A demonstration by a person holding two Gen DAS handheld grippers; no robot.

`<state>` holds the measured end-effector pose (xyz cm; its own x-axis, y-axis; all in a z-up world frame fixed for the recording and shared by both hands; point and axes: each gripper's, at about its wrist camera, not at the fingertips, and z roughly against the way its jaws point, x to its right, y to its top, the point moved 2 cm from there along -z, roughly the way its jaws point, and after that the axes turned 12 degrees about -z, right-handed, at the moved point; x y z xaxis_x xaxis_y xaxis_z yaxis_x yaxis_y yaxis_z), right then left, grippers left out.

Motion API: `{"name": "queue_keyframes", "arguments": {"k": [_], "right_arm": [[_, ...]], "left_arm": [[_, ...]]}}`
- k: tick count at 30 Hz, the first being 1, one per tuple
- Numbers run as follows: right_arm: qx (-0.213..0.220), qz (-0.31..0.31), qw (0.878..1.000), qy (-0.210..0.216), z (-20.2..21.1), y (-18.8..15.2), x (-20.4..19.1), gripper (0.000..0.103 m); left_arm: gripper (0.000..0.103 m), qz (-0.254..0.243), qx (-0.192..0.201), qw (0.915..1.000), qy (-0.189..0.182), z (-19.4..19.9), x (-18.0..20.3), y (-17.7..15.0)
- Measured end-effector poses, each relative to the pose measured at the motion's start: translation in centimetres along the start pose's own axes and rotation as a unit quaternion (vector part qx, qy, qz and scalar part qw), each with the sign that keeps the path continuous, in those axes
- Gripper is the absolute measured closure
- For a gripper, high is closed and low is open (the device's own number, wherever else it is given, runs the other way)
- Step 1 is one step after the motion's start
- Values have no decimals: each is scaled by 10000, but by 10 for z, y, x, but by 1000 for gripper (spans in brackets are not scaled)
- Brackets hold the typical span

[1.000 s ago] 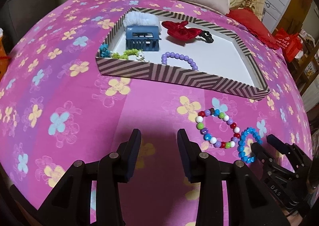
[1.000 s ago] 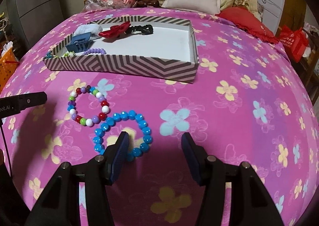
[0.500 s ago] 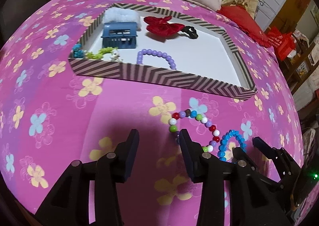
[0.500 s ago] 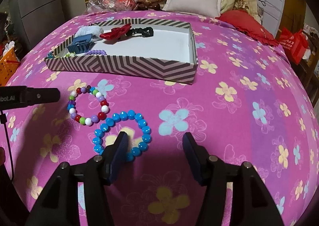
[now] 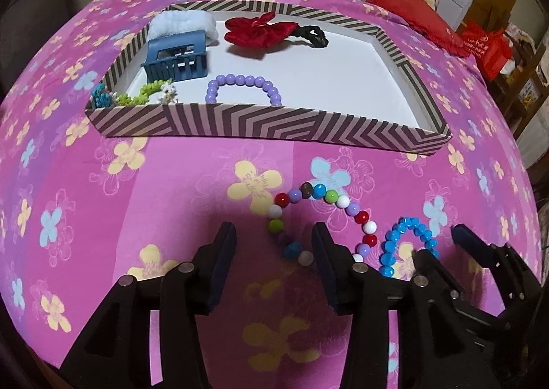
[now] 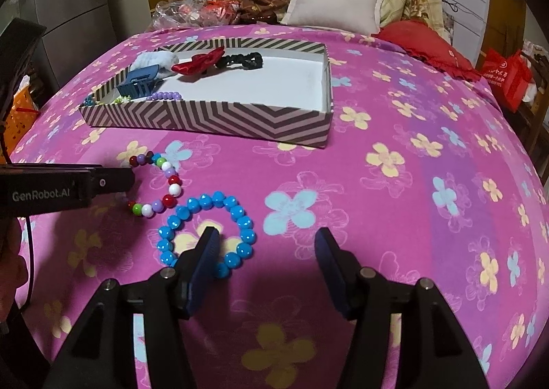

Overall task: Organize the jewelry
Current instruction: 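Grasp the blue bead bracelet with the right tool while the left tool grasps the multicolour bracelet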

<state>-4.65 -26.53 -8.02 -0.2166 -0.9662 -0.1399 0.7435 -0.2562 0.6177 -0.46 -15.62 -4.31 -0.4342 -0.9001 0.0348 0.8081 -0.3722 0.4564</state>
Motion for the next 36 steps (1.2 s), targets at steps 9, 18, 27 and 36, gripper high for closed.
{"name": "queue_keyframes", "arguments": {"k": [9, 18, 27, 36], "right_arm": [[10, -36, 10000, 28, 0, 2, 7, 42], [88, -266, 9996, 53, 2, 4, 17, 82], [29, -821, 9952, 524, 4, 6, 36, 92], [184, -735, 9953, 601, 21, 12, 25, 95]], "left_arm": [[56, -180, -67, 9995, 236, -6, 7, 7], [94, -241, 78, 9995, 183, -6, 3, 8], [95, -42, 68, 9999, -121, -1, -14, 2], [95, -135, 248, 9995, -143, 20, -19, 2]]}}
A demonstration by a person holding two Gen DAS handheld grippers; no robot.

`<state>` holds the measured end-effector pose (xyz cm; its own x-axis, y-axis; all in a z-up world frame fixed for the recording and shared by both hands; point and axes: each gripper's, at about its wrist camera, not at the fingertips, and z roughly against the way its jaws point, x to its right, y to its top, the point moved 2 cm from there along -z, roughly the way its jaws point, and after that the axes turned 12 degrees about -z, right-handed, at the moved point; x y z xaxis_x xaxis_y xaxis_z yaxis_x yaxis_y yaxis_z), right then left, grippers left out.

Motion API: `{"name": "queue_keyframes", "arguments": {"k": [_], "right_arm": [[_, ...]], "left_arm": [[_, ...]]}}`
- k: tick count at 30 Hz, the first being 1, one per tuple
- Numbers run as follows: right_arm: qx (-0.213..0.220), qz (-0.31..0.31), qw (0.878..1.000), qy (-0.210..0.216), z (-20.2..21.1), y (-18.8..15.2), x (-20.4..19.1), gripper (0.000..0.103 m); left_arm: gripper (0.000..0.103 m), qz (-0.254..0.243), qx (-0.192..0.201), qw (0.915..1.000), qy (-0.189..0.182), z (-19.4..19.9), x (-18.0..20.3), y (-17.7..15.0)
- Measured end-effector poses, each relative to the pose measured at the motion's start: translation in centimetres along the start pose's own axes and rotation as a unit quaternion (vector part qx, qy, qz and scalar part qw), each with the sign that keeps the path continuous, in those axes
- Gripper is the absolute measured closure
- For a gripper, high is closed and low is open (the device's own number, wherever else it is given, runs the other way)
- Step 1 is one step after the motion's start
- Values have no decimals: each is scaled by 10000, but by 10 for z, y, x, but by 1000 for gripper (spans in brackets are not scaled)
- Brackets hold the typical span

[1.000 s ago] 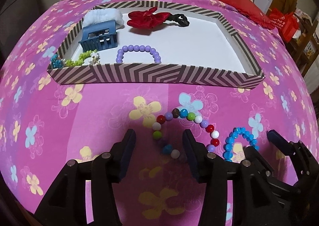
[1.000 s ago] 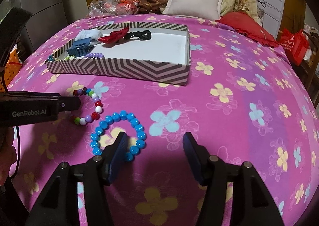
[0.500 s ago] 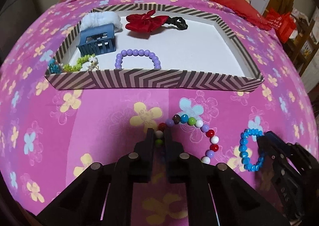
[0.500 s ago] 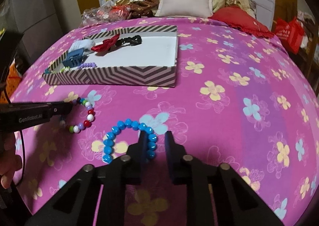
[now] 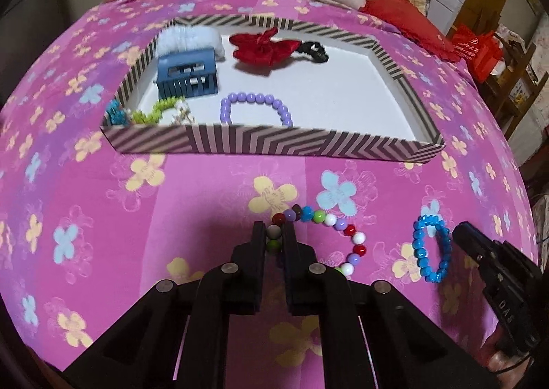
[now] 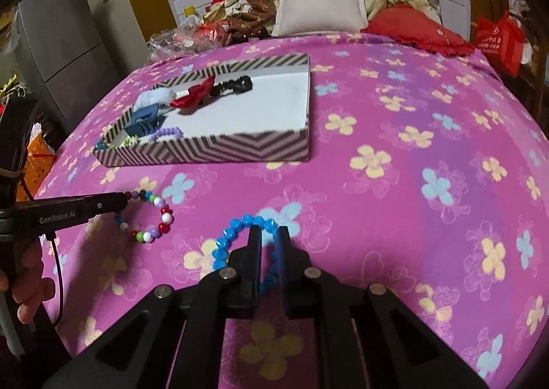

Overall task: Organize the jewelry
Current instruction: 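Grasp the blue bead bracelet with the right tool while the left tool grasps the multicolour bracelet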

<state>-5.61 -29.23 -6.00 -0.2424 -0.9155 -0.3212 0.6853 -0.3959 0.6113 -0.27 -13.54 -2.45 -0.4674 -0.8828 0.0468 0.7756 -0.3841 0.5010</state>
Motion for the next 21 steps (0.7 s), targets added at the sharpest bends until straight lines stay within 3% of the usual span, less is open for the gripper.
{"name": "queue_keyframes", "arguments": {"k": [7, 9, 12, 15, 16, 17, 18, 21], "right_arm": [[-59, -54, 10000, -43, 6, 7, 4, 92], [-142, 26, 9998, -159, 3, 6, 3, 71], [-357, 339, 9981, -381, -6, 3, -3, 65], [-555, 572, 9945, -685, -16, -1, -6, 68], [-585, 591, 9942, -676, -18, -2, -6, 74], [-620, 612, 9940, -663, -21, -4, -6, 90], [-527, 672, 9938, -710, -20, -5, -6, 94], [-487, 645, 9944, -680, -18, -5, -5, 94]], "left_arm": [[95, -12, 106, 9999, 12, 11, -3, 3], [95, -18, 79, 10000, 17, 10, -2, 1], [95, -12, 68, 10000, 10, 10, -2, -1], [95, 4, 79, 10000, -8, 11, -3, -2], [95, 0, 72, 10000, -14, 11, -3, -2], [95, -8, 64, 10000, -16, 10, -2, -2], [95, -19, 55, 10000, -22, 10, -2, -2], [95, -37, 70, 10000, -56, 12, -1, -1]]}}
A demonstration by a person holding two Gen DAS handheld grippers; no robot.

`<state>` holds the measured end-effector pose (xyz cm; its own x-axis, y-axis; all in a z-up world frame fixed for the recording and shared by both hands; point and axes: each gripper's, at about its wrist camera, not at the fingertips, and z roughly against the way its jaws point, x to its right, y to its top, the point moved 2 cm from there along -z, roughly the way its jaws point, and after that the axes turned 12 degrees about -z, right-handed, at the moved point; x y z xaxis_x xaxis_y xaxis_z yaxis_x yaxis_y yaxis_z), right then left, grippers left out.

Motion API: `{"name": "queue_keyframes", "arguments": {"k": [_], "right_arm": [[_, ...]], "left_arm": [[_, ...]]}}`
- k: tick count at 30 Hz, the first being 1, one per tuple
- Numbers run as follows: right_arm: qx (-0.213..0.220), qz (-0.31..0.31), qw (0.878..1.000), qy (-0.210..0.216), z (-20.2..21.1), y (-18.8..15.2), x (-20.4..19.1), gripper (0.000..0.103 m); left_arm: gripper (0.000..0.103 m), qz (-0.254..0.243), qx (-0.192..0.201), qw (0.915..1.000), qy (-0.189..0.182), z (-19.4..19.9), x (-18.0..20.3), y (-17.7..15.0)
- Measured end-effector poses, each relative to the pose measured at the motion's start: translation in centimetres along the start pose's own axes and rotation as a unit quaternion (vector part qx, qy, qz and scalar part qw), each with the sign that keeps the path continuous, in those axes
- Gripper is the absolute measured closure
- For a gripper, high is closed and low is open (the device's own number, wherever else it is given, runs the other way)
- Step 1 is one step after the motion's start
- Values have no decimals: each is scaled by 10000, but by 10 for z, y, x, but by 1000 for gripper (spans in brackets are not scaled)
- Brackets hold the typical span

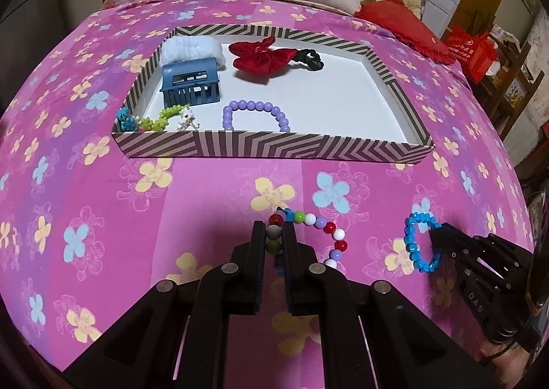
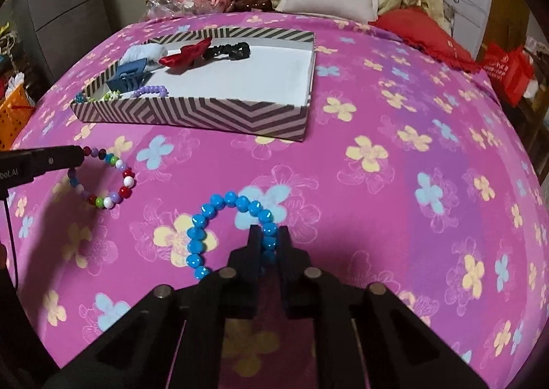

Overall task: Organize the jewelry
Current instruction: 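Grasp the blue bead bracelet with the right tool while the left tool grasps the multicolour bracelet, then carry the multicolour and blue bracelets into the tray with both tools and release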

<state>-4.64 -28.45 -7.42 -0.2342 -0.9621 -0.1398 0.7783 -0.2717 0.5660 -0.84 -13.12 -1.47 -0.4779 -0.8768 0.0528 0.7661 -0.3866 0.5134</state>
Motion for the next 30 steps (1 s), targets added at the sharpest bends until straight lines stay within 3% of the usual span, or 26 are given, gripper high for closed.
{"name": "queue_keyframes", "arguments": {"k": [5, 17, 30], "right_arm": [[274, -44, 9994, 215, 23, 14, 0, 94], [736, 523, 9954, 335, 57, 68, -31, 95], [894, 362, 9940, 518, 42, 123, -46, 95]], "left_arm": [[95, -81, 109, 9999, -82, 11, 2, 10], [95, -389, 459, 9981, -162, 40, 15, 54], [95, -437, 676, 9968, 3, 33, 28, 119]]}}
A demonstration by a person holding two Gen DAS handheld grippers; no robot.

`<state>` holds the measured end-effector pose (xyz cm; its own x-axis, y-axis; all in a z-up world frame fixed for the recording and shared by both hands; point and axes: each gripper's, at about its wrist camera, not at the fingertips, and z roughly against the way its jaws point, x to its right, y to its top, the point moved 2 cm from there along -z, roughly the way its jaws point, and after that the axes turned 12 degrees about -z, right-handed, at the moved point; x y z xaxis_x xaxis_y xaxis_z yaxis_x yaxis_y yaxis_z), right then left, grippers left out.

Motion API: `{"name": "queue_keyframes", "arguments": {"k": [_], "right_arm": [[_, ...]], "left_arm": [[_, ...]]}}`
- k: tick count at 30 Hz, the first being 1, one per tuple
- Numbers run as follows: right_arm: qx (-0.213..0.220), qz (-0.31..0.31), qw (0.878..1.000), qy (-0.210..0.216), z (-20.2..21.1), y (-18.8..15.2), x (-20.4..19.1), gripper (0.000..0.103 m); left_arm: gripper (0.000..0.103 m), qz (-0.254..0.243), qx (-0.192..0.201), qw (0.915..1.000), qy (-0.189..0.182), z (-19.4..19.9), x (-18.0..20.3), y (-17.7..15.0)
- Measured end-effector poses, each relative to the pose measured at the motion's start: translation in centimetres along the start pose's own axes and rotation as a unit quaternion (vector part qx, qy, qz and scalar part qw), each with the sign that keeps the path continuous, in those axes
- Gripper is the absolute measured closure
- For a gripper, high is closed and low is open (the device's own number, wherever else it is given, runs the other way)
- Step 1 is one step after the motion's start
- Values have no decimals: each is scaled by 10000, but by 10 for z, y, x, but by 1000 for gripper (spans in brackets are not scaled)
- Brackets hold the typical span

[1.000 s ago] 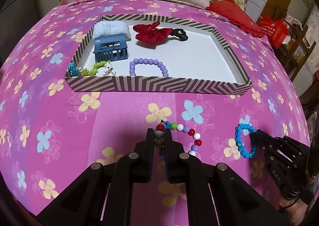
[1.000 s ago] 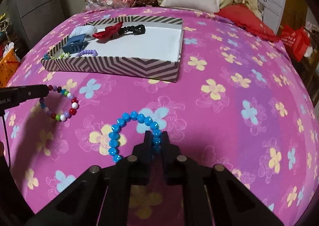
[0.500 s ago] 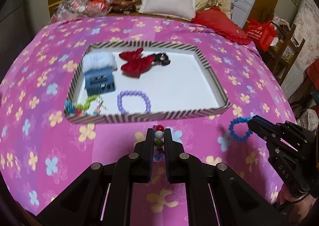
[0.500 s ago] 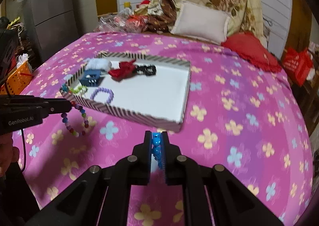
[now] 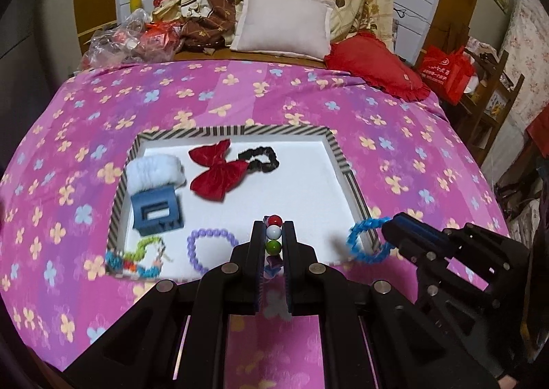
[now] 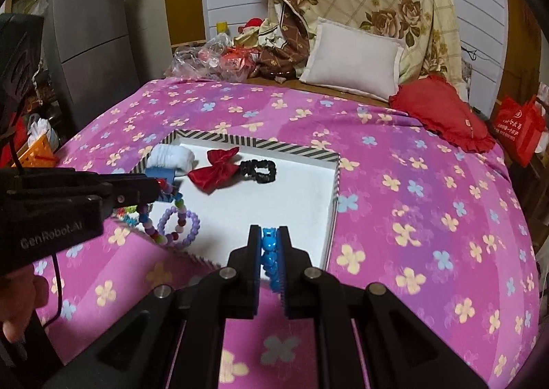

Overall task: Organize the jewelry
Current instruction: 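Carry the multicolour and blue bracelets into the tray with both tools and release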

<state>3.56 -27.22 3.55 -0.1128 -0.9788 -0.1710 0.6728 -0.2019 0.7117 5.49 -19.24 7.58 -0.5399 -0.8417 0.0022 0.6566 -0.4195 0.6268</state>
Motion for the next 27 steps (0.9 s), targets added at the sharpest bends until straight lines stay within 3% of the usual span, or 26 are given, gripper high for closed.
{"name": "queue_keyframes", "arguments": {"k": [6, 8, 15, 27], "right_arm": [[-188, -318, 9992, 170, -31, 12, 11, 95], [-290, -437, 9984, 224, -45, 13, 16, 95], [-645, -447, 9967, -220, -96, 15, 39, 95], [-684, -328, 9950, -644, -144, 12, 48, 95]], "left_arm": [[94, 110, -140, 9998, -48, -30, 0, 12], [90, 210, -289, 9993, -60, -47, -4, 13], [89, 395, -865, 9950, 301, -100, -30, -1], [89, 439, -1166, 9910, 478, -136, -35, -10]]}}
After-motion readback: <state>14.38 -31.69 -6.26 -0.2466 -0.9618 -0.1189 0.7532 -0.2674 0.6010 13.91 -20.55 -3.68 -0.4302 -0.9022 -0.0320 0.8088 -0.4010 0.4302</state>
